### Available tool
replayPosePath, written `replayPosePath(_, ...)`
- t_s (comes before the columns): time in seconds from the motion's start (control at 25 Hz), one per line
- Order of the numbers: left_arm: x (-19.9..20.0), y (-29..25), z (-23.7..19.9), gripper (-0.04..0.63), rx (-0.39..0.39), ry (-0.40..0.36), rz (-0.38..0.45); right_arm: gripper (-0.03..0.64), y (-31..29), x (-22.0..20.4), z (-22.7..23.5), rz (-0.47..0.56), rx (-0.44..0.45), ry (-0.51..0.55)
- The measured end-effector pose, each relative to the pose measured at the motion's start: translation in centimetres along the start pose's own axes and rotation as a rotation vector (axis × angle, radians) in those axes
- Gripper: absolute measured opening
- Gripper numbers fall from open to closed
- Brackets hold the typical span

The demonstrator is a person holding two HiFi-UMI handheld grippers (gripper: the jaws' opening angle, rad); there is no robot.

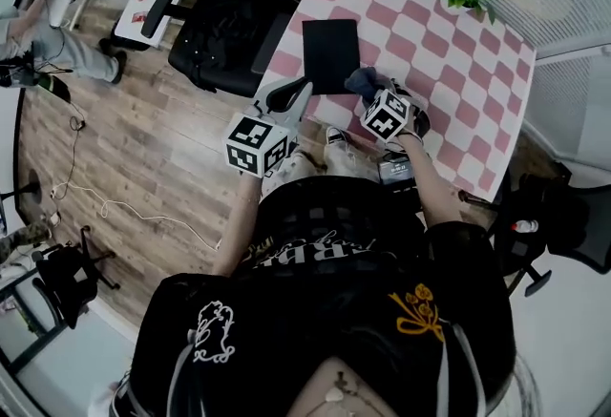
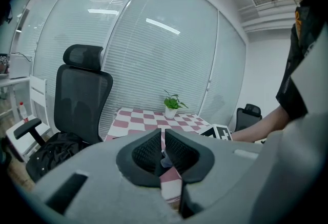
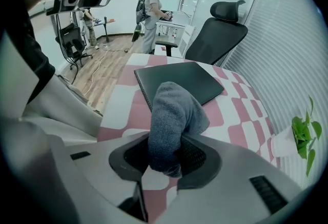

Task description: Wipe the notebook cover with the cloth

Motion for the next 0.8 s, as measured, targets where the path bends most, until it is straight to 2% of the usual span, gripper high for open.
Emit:
replayPosePath(0.12,-0.5,1.0,0.7,0.017,0.001,0.002,0.01,0.121,0.8,-0.8,-0.7,0.013,-0.007,-0.029)
replayPosePath(0.2,-1.0,2.1,1.3,0.017,-0.006,0.0,0.016,0.121,2.3,-0.9,-0.7,0.042,-0.038,-0.086)
replayPosePath(0.36,-1.5,5.8,0.2,0.017,0.021,-0.03,0.005,0.121,5.1,3.4,-0.4,0.19,-0.089,-0.27)
replayPosePath(0.6,-3.0,8.8,0.2,0.017,0.046,0.008,0.035,0.121,8.7,8.1,-3.1,0.396,-0.034,-0.467)
replayPosePath(0.8,-5.1,10.1,0.9,0.017,0.034,0.037,0.03,0.121,11.0,9.5,-6.8,0.478,0.004,-0.582)
Point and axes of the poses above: the fingertips, and each gripper's own axes: y backward along the fingers, z to its right, x out of its top, the point moved 1 cm from there along y, backward along the fingers, and after that the axes turned 2 degrees about -x, right-handed, at the moved point
